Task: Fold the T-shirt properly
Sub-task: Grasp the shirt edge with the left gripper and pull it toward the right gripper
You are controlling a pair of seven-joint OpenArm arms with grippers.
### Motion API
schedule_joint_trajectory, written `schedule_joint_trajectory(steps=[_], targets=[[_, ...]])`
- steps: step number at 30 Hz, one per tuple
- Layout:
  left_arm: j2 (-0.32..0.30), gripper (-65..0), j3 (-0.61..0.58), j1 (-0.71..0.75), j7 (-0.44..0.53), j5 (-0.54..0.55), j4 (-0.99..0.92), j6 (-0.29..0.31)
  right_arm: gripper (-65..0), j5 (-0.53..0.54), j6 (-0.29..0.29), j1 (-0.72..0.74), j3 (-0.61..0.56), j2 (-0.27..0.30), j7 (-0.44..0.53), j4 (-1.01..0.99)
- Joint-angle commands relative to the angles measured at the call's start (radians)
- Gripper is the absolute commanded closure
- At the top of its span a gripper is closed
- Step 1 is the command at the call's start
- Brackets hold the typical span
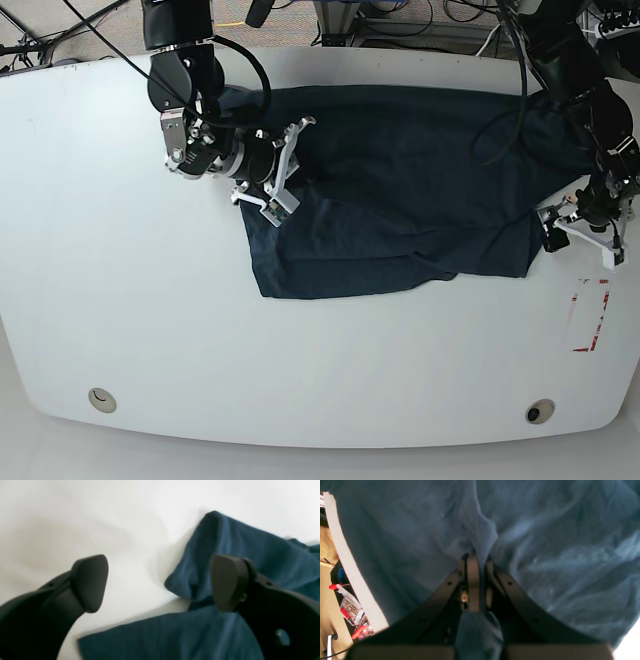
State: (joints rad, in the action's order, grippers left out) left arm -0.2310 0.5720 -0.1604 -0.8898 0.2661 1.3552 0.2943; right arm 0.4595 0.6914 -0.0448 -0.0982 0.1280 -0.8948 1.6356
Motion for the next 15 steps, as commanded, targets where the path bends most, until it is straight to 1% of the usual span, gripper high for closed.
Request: schedule_joint_trajectory(steps=[1,12,13,15], targets=[[-0.018,-60.6,0.0,-0.017,0.033,0.011,-0.016,0.006,0.0,0.018,0.007,0.016,0.002,0.002,0.021,0.018],[-0.017,-60.4,-0.004,-0.024,0.125,0.008,-0.162,0.006,0.0,0.018,0.007,0.016,0.004,0.005,0.021,0.018],[-0.017,-60.4,-0.008,-0.024,0.125,0.009,-0.171,0.006,0.0,0.018,0.007,0.016,0.004,0.005,0.021,0.018],[-0.017,-60.0,-0.057,-0.026,0.126,0.011,-0.178,0.006,0.0,0.018,0.007,0.016,0.004,0.005,0.021,0.018]])
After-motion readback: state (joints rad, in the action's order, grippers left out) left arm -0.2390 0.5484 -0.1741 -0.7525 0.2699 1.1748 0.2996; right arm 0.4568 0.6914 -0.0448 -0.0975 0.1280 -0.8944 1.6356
